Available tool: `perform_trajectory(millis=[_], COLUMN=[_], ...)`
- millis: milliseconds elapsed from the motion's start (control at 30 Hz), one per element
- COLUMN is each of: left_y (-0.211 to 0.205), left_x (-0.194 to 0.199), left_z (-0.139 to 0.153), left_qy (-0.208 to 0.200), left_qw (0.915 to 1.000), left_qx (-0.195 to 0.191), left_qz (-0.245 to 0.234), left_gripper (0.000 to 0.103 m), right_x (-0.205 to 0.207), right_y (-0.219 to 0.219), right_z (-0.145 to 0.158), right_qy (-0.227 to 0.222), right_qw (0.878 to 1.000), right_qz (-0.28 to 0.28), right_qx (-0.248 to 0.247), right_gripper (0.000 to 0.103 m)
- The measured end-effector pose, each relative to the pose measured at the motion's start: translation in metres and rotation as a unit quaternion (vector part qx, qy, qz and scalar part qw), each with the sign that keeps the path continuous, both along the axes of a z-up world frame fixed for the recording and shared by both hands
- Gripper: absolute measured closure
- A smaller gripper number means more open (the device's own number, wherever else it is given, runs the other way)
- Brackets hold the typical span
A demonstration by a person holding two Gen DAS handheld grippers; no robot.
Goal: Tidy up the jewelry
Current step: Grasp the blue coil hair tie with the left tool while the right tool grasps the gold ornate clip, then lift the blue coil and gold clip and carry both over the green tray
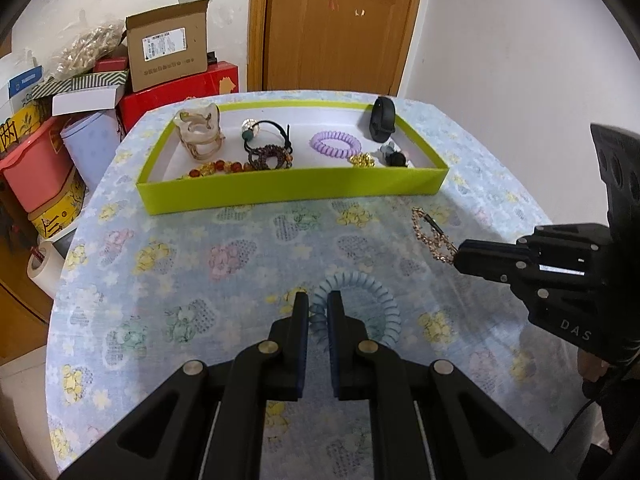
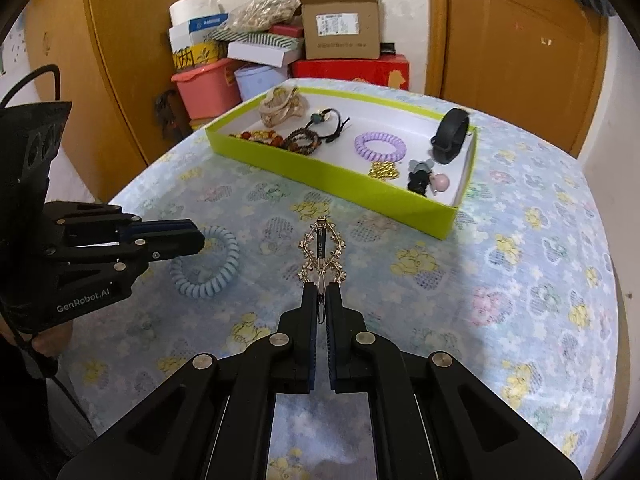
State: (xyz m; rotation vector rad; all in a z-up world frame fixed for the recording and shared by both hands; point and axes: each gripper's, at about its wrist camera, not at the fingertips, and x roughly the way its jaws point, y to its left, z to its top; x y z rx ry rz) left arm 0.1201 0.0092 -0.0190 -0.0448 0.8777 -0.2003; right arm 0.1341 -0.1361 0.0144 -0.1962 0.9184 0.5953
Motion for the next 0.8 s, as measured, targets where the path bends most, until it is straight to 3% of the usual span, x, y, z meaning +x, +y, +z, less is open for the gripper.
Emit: perform_trajectory(millis=[433,800], left_y=[0.003,0.004], left_x=[-0.005,0.018], left_z=[0.028,0.046], left_qy=[-0.026,-0.039], left_qw=[0.9996,0.9992], left_qx=[-0.008,-0.005], left_qz=[0.008,0.007], left_gripper=[0.094,0.094], right_x=[-0.009,0.008], right_y=[-0.013,-0.008], right_z=[0.028,0.046], right_qy=[-0.022,-0.040], right_qw=[0.999,0.998], right_qz=[-0.020,-0.021], right_qx=[0.029,0.031], right_gripper=[0.100,0.100])
